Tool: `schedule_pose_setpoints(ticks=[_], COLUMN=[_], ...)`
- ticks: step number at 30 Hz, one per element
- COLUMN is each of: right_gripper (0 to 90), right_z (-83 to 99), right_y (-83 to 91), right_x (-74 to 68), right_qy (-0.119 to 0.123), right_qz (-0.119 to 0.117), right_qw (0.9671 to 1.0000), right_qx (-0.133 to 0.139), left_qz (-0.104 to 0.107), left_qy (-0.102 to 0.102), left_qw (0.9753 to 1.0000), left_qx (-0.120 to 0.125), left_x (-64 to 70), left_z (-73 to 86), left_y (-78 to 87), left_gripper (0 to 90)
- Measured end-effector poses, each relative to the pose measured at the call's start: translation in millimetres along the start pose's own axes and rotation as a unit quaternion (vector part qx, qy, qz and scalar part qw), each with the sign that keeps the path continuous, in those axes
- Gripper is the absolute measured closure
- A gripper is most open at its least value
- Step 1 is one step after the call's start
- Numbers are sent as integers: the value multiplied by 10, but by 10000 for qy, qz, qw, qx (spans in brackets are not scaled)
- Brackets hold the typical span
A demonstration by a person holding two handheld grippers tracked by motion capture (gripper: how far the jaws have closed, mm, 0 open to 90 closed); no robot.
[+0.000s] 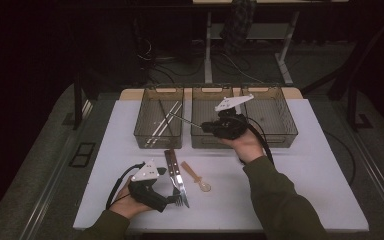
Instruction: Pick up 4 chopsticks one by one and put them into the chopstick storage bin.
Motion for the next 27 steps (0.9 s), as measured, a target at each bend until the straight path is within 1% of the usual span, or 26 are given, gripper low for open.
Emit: schedule_pose_setpoints(ticks=[7, 13, 17, 19, 22, 27], right_gripper=[852, 851, 851, 851, 851, 851], right_z=[-148, -230, -294, -331, -373, -469], right_y=[-186, -379, -509, -575, -684, -841], right_x=[129, 219, 236, 232, 226, 220], right_qy=[-119, -182, -259, -261, -237, -279], right_qz=[133, 278, 294, 283, 321, 341], right_qw=[9998, 9993, 9990, 9990, 9987, 9983], right_qx=[-61, -164, -222, -223, -310, -379], left_qz=[5, 29, 28, 37, 41, 58], left_qy=[-15, -20, -40, -50, -79, -89], left_qw=[10000, 10000, 10000, 10000, 10000, 9999], left_qx=[-1, 18, 10, 10, 2, -4], left_x=[5, 14, 16, 19, 22, 35], left_z=[-3, -9, -10, -10, -11, -12], left_y=[1, 5, 6, 5, 4, 5], left_gripper=[0, 0, 0, 0, 0, 0])
Point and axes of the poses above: each handheld gripper's, and its own axes: y roughly backward along the jaws, z roughly out of its underside, x roughly to its right, the point moved 10 cm from there along -y, roughly forward along the jaws, and after that the axes turned 6 degrees about -x, right-handed, at the moved point
